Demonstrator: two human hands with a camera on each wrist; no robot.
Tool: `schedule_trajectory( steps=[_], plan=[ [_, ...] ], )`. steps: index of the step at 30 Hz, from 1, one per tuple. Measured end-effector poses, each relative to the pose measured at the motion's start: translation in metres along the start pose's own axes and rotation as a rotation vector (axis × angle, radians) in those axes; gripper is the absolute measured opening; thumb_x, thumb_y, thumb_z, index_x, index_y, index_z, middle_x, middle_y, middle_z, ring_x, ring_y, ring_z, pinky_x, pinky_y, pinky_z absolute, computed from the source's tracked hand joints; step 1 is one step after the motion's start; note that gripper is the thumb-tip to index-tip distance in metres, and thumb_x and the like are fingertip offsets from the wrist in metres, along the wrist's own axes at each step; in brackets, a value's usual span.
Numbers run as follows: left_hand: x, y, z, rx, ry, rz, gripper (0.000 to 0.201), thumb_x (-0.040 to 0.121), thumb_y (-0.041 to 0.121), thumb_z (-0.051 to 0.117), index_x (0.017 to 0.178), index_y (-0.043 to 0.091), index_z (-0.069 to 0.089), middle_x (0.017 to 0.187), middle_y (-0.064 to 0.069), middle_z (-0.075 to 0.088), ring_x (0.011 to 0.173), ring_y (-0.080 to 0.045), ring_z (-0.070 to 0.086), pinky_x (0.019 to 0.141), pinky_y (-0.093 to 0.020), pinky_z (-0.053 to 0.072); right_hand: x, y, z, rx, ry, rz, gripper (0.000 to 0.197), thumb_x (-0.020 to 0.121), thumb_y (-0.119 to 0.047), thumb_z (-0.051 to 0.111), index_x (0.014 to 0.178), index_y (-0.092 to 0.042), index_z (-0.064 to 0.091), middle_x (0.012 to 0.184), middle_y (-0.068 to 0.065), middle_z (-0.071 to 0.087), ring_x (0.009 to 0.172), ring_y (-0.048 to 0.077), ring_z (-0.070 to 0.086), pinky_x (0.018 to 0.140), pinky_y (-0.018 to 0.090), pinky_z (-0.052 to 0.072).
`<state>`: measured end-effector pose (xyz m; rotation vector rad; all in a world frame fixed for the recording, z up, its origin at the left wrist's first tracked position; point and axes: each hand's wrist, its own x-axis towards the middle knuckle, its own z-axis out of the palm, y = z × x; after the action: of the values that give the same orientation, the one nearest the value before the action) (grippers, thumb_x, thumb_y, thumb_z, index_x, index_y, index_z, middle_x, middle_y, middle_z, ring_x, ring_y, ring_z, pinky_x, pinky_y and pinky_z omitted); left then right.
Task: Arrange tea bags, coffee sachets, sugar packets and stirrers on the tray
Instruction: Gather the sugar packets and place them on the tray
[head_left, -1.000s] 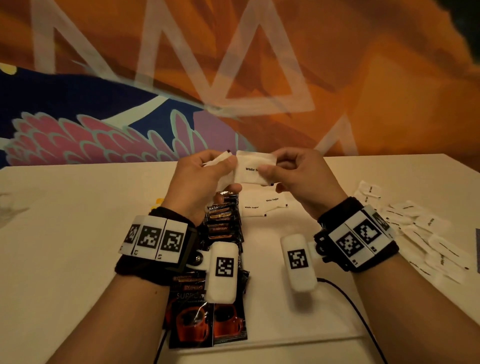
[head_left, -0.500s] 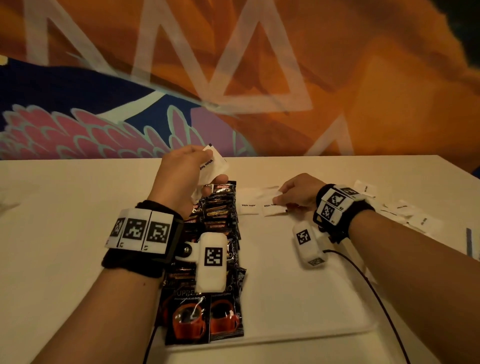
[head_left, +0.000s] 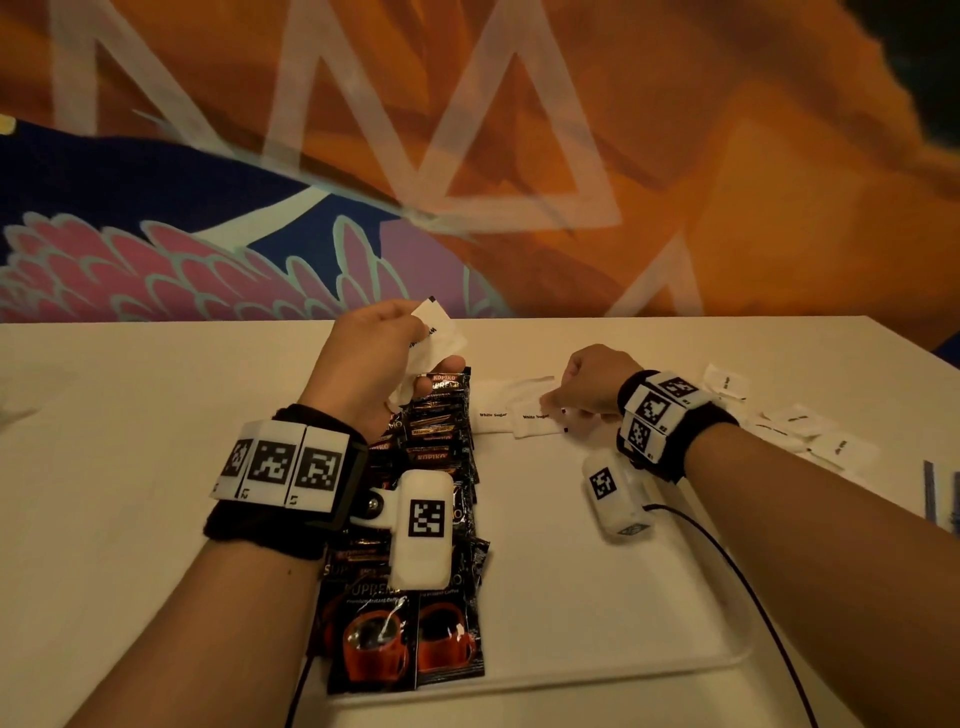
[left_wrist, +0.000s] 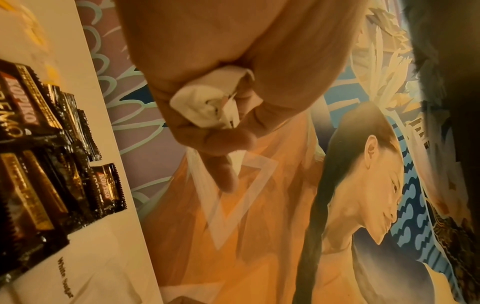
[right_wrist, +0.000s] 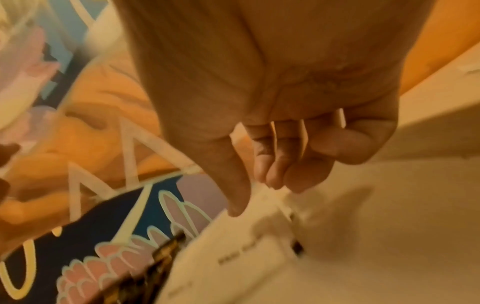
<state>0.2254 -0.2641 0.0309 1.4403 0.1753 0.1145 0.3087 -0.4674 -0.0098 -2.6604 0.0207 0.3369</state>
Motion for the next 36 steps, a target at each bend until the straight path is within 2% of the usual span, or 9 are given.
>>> schedule_trajectory(
  steps=[2, 5, 8, 14, 17, 21, 25, 29, 36],
  plan=[
    [0.0, -0.001, 0.0, 0.053, -0.007, 0.022, 0.022, 0.095, 0.004, 0.048, 0.098, 0.019, 0.064, 0.103, -0.01, 0.066, 0.074, -0.025, 0.071, 0.042, -0.021, 0.041, -0.008, -0.002, -0.009, 0.136, 0.061, -0.058, 0.026, 0.085, -0.036, 0.069, 0.084, -0.013, 0.058, 0.08, 0.005, 0.067, 0.065, 0.018, 0.056, 0.053, 0.026, 0.043],
    [0.0, -0.005, 0.001, 0.159, -0.01, 0.071, 0.016, 0.089, 0.007, 0.062, 0.095, 0.021, 0.066, 0.097, -0.002, 0.067, 0.074, -0.018, 0.067, 0.043, -0.022, 0.042, -0.03, -0.01, -0.016, 0.523, 0.112, -0.26, 0.022, 0.089, -0.034, 0.066, 0.086, -0.013, 0.062, 0.082, 0.002, 0.067, 0.073, 0.015, 0.061, 0.058, 0.028, 0.046],
    [0.001, -0.007, 0.003, 0.183, -0.022, 0.094, 0.014, 0.082, 0.008, 0.071, 0.091, 0.018, 0.066, 0.096, -0.007, 0.071, 0.072, -0.018, 0.062, 0.044, -0.024, 0.042, -0.054, -0.023, -0.014, 0.765, 0.065, -0.422, 0.018, 0.086, -0.031, 0.069, 0.088, -0.013, 0.066, 0.079, 0.001, 0.07, 0.07, 0.013, 0.065, 0.055, 0.024, 0.046],
    [-0.002, -0.007, 0.007, 0.195, -0.046, 0.141, 0.009, 0.082, 0.01, 0.072, 0.088, 0.013, 0.066, 0.089, -0.01, 0.072, 0.07, -0.019, 0.062, 0.046, -0.025, 0.043, -0.059, -0.032, 0.0, 0.823, 0.101, -0.512, 0.013, 0.08, -0.007, 0.074, 0.079, -0.013, 0.062, 0.063, 0.004, 0.068, 0.057, 0.015, 0.064, 0.049, 0.023, 0.043],
    [-0.001, -0.006, 0.004, 0.301, -0.052, 0.248, 0.007, 0.085, 0.02, 0.07, 0.092, 0.02, 0.07, 0.088, -0.001, 0.069, 0.072, -0.01, 0.063, 0.049, -0.024, 0.044, -0.06, -0.03, -0.001, 0.802, 0.089, -0.538, 0.009, 0.082, -0.006, 0.072, 0.078, -0.012, 0.067, 0.065, 0.004, 0.066, 0.056, 0.012, 0.06, 0.05, 0.025, 0.042],
    [-0.003, -0.009, 0.007, 0.426, -0.13, 0.368, 0.006, 0.086, 0.023, 0.068, 0.089, 0.025, 0.073, 0.079, 0.001, 0.067, 0.054, -0.002, 0.056, 0.048, -0.018, 0.043, -0.061, -0.032, 0.001, 0.777, 0.145, -0.597, 0.006, 0.084, -0.01, 0.07, 0.079, -0.012, 0.069, 0.068, 0.005, 0.066, 0.061, 0.011, 0.058, 0.053, 0.026, 0.043],
    [-0.001, -0.01, 0.007, 0.24, -0.07, 0.312, 0.007, 0.087, 0.012, 0.066, 0.081, 0.014, 0.063, 0.082, -0.01, 0.07, 0.063, -0.015, 0.064, 0.049, -0.028, 0.045, -0.059, -0.031, 0.006, 0.847, 0.12, -0.58, 0.018, 0.08, -0.008, 0.075, 0.093, -0.004, 0.063, 0.086, 0.013, 0.07, 0.069, 0.017, 0.064, 0.055, 0.026, 0.048],
    [0.0, -0.007, 0.003, 0.316, -0.111, 0.271, 0.004, 0.087, 0.013, 0.067, 0.086, 0.016, 0.064, 0.093, -0.006, 0.071, 0.08, -0.022, 0.068, 0.051, -0.03, 0.046, -0.059, -0.027, 0.006, 0.844, 0.098, -0.596, 0.009, 0.081, -0.001, 0.071, 0.087, -0.006, 0.065, 0.078, 0.011, 0.069, 0.066, 0.019, 0.064, 0.056, 0.028, 0.047],
    [-0.001, -0.007, 0.004, 0.316, -0.024, 0.301, 0.006, 0.085, 0.017, 0.069, 0.08, 0.017, 0.068, 0.075, -0.003, 0.067, 0.063, -0.02, 0.056, 0.047, -0.027, 0.043, -0.058, -0.026, 0.003, 0.999, 0.126, -0.567, 0.004, 0.083, -0.003, 0.069, 0.082, -0.007, 0.068, 0.065, 0.008, 0.068, 0.055, 0.014, 0.059, 0.05, 0.026, 0.043]
  ],
)
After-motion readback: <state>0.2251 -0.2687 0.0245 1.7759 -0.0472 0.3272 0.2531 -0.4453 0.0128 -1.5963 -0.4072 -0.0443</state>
